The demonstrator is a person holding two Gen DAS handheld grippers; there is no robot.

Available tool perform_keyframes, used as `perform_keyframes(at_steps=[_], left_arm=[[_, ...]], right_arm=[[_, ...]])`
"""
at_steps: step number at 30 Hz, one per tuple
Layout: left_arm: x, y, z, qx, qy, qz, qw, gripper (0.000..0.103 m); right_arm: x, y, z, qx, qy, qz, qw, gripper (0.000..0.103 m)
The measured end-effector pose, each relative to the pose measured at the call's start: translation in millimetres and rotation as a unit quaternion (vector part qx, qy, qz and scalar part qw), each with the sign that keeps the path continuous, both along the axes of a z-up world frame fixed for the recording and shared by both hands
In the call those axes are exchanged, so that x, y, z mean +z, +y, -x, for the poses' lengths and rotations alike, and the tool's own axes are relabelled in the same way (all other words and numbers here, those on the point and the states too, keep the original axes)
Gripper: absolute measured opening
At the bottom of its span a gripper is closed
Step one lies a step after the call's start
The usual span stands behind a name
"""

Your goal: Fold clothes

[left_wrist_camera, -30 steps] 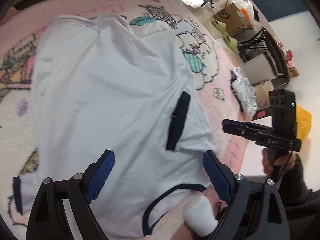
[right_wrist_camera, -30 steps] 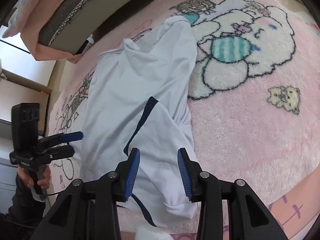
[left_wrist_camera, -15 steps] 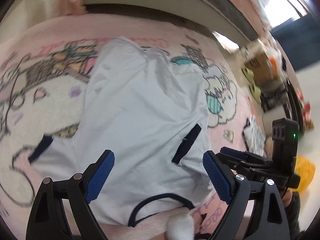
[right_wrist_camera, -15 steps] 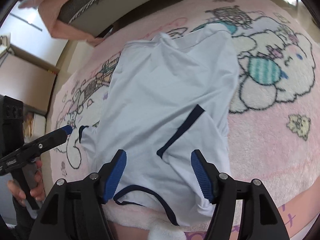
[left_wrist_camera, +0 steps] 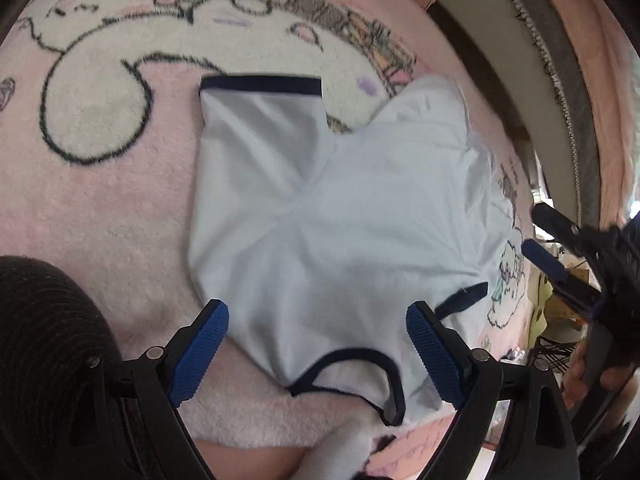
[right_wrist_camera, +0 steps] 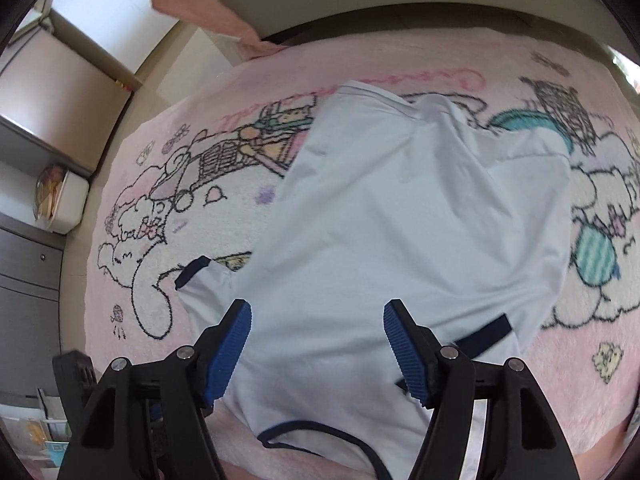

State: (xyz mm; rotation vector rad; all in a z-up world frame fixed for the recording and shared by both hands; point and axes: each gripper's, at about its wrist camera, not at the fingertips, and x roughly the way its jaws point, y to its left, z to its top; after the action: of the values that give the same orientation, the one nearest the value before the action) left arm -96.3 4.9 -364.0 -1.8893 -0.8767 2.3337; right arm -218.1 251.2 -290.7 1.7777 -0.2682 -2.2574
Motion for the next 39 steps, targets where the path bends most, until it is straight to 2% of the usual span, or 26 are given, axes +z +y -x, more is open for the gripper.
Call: perform_keyframes(at_steps=[1,2,6,10,12,15,21,24,26,29,31,33,34,35,39], left_arm=[[2,-3,-2,0.001,0.016,0.023,0.9996,0.091],[2,-7,-4,0.004,0.029,0.03,0.9991,0.091],[-5,-32,-14,0.041,0.068,0.027,0.9965,0.091],[-29,-57,-25,0.102,0.046,0.001,0.9937,0.091],[-47,-61,-27,0.114,0.022,-0.016,0.9931,0.091],[-56,-60,-29,0.12,0.021,-0.029,0.9921,0.091],[-47,-50,-28,0.092,0.064,-0.056,0.9921,0.091],[-53,-52,-28,0.093,0.066,-0.087,0.9896,0.09],[-60,-52,-26,0.093,0.053,-0.106,0.9887,0.09],[-58,-51,-26,0.085,0.058,-0.104,0.9892,0.09],[-59,-54,-28,0.092,0.06,-0.112,0.9877,0.091],[-60,-56,-29,0.099,0.064,-0.124,0.9853,0.094],[-60,-55,-29,0.093,0.071,-0.132,0.9844,0.103],[-60,-53,-29,0.083,0.075,-0.129,0.9853,0.103],[-52,-33,-23,0.018,0.071,-0.065,0.9952,0.103]], right_arm=[[-1,-9,2,0.004,-0.001,-0.006,1.0,0.069],[-2,-19,3,0.01,-0.002,-0.012,1.0,0.069],[-7,-62,3,0.048,-0.002,-0.051,0.998,0.069],[-17,-102,3,0.092,0.001,-0.082,0.992,0.069],[-23,-118,6,0.101,0.004,-0.087,0.991,0.069],[-34,-137,9,0.114,0.0,-0.082,0.99,0.069],[-56,-173,10,0.133,-0.014,-0.087,0.987,0.069],[-62,-186,12,0.14,-0.033,-0.07,0.987,0.069],[-63,-195,15,0.141,-0.046,-0.07,0.987,0.069],[-62,-213,21,0.157,-0.062,-0.079,0.983,0.069],[-65,-229,27,0.167,-0.09,-0.097,0.977,0.069],[-73,-246,30,0.175,-0.121,-0.112,0.971,0.069],[-77,-254,30,0.181,-0.133,-0.117,0.967,0.069],[-82,-263,29,0.188,-0.146,-0.122,0.964,0.069],[-98,-284,29,0.198,-0.164,-0.143,0.956,0.069]])
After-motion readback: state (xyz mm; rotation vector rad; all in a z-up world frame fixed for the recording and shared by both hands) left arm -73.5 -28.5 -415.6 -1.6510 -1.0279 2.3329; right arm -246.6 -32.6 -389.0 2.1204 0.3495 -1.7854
